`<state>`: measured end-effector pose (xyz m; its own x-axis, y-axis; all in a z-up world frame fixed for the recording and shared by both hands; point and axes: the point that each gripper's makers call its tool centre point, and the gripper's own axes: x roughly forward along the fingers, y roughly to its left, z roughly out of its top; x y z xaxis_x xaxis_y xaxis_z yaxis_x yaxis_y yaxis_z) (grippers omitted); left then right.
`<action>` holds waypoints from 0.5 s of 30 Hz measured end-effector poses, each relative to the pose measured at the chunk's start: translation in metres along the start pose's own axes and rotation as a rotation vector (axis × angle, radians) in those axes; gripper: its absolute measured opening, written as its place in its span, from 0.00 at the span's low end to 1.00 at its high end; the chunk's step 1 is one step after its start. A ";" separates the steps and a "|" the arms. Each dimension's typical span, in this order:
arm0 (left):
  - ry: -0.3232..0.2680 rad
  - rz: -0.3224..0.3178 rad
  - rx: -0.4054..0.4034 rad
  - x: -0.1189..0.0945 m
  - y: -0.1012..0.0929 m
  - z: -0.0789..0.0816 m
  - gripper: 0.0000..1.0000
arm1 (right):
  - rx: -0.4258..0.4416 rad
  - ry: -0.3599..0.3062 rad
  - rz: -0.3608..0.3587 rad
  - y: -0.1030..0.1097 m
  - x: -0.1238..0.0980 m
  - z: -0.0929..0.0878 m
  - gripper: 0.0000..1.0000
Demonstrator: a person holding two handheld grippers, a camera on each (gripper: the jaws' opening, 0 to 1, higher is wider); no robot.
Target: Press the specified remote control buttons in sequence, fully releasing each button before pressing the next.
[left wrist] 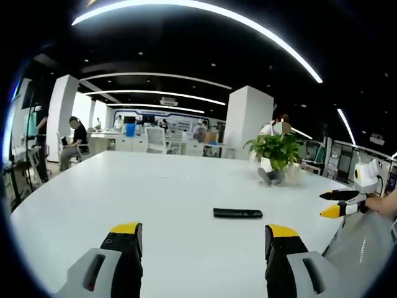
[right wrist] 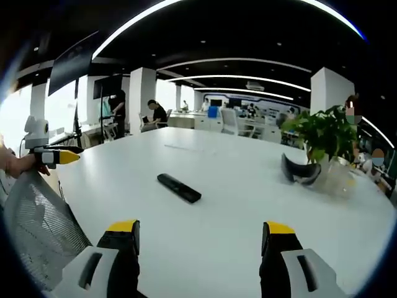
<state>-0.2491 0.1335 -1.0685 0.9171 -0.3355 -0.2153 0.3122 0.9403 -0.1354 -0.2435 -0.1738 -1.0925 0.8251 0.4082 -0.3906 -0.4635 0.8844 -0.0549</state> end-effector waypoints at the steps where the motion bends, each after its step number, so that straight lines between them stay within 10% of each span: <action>1: 0.000 0.000 0.000 0.000 0.000 0.000 0.84 | -0.001 0.002 0.000 0.000 0.000 0.000 0.80; 15: 0.005 -0.003 -0.001 0.001 0.001 -0.001 0.83 | -0.009 0.012 0.001 0.001 0.000 -0.002 0.79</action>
<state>-0.2486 0.1339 -1.0694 0.9151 -0.3384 -0.2195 0.3146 0.9394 -0.1366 -0.2450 -0.1733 -1.0939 0.8208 0.4062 -0.4017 -0.4672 0.8819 -0.0629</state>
